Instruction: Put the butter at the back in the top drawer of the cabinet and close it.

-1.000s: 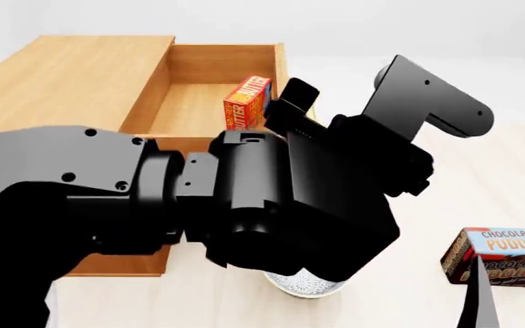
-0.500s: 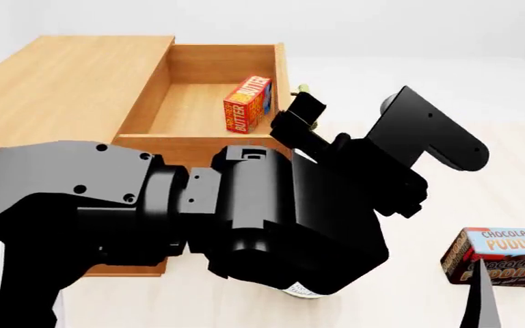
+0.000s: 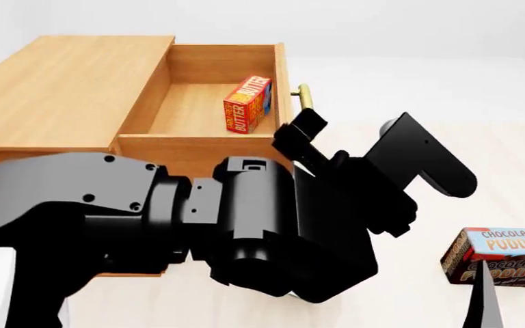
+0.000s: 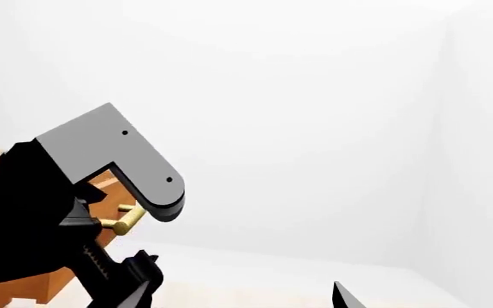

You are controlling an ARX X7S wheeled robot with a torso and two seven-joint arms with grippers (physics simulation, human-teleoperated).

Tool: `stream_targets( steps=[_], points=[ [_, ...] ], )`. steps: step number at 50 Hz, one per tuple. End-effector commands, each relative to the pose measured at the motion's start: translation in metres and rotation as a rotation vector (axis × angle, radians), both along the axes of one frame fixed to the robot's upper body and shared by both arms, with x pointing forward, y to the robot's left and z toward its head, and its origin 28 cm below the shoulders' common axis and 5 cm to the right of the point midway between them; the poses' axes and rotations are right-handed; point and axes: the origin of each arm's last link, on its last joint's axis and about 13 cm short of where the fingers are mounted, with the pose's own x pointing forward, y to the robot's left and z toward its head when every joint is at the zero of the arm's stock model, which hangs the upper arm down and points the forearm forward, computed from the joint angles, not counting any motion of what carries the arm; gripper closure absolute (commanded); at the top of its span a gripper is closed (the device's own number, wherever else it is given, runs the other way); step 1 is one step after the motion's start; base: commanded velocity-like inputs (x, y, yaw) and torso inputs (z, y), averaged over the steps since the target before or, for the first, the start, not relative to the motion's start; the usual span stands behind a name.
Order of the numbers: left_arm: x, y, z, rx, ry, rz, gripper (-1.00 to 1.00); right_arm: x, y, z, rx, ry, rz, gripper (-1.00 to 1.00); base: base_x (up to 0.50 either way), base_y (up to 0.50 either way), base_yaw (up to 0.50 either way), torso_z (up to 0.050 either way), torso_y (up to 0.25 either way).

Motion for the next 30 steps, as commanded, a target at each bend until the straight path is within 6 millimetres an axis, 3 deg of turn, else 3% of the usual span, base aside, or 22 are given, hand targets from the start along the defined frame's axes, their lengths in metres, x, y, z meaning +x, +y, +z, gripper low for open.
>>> stream_targets(
  steps=[1, 30],
  points=[
    [0.002, 0.003, -0.007, 0.047, 0.032, 0.005, -1.0, 0.0, 0.0, 0.0, 0.002, 0.0, -0.001, -1.0, 0.0, 0.0, 0.0, 0.0, 0.0],
    [0.011, 0.01, -0.017, 0.145, 0.067, 0.122, -1.0, 0.0, 0.0, 0.0, 0.004, -0.002, -0.001, -1.0, 0.0, 0.0, 0.0, 0.0, 0.0]
  ],
)
